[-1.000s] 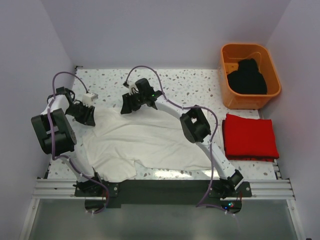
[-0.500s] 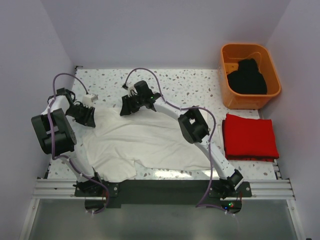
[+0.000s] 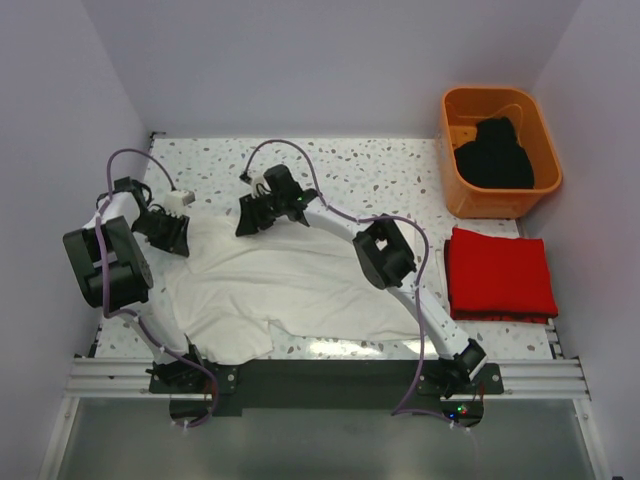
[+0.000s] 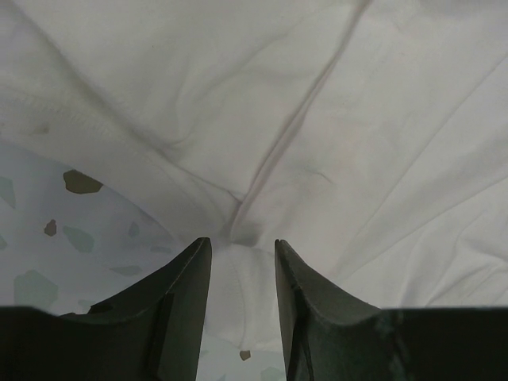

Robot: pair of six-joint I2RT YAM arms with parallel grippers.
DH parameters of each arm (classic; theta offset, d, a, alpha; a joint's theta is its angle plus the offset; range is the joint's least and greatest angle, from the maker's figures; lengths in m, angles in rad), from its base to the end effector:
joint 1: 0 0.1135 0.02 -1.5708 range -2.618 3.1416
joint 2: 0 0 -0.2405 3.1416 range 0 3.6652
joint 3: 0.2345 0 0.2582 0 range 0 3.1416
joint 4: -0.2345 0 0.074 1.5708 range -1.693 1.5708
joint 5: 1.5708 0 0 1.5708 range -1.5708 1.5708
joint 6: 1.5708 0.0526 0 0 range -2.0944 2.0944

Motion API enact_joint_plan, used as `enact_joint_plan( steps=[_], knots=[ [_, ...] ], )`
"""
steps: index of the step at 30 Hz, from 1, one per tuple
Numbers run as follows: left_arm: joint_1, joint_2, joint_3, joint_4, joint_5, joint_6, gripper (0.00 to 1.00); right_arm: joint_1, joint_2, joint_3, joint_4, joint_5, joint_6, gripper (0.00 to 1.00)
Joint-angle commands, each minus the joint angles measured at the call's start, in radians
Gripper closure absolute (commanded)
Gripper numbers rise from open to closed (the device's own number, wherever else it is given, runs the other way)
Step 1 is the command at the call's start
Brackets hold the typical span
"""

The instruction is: Fold and stack the t-shirts

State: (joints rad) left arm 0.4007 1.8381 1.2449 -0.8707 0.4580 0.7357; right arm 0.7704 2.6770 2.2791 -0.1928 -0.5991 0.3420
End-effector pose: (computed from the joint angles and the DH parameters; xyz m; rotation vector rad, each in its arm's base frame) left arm 0.3205 0.1105 0.1343 0.4958 2.7250 -0.4644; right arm 0.4008 0.4303 0.1138 -0.8599 2.1687 1.2521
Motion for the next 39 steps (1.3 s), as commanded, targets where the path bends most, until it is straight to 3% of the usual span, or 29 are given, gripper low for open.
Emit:
enact_joint_plan(
  steps=[1, 3, 15, 22, 31, 34, 38, 39],
  knots=[
    [0.003, 0.015, 0.001, 0.035, -0.005, -0.022, 0.58, 0.021, 0.001, 0.043, 0.049, -0.037, 0.012, 0.56],
    [0.001, 0.019, 0.004, 0.029, 0.001, -0.022, 0.59, 0.027, 0.006, 0.048, 0.047, -0.037, 0.012, 0.58],
    [0.003, -0.032, 0.033, -0.043, 0.056, 0.022, 1.00, 0.029, -0.040, 0.031, 0.059, -0.048, 0.005, 0.85],
    [0.003, -0.074, 0.013, -0.060, 0.061, 0.048, 1.00, 0.029, -0.072, 0.013, 0.053, -0.050, -0.015, 0.82],
    [0.003, -0.066, 0.007, -0.030, 0.048, 0.018, 1.00, 0.029, -0.068, 0.014, 0.047, -0.021, -0.011, 0.70],
    [0.001, -0.060, 0.001, -0.017, 0.039, 0.011, 1.00, 0.029, -0.062, 0.025, 0.049, -0.024, -0.005, 0.74],
    [0.001, -0.042, -0.001, -0.004, 0.022, -0.004, 1.00, 0.027, -0.063, 0.028, 0.058, -0.010, 0.008, 0.57],
    [0.003, -0.037, 0.002, -0.004, 0.018, -0.009, 0.99, 0.029, -0.062, 0.030, 0.058, -0.008, 0.006, 0.64]
  ],
)
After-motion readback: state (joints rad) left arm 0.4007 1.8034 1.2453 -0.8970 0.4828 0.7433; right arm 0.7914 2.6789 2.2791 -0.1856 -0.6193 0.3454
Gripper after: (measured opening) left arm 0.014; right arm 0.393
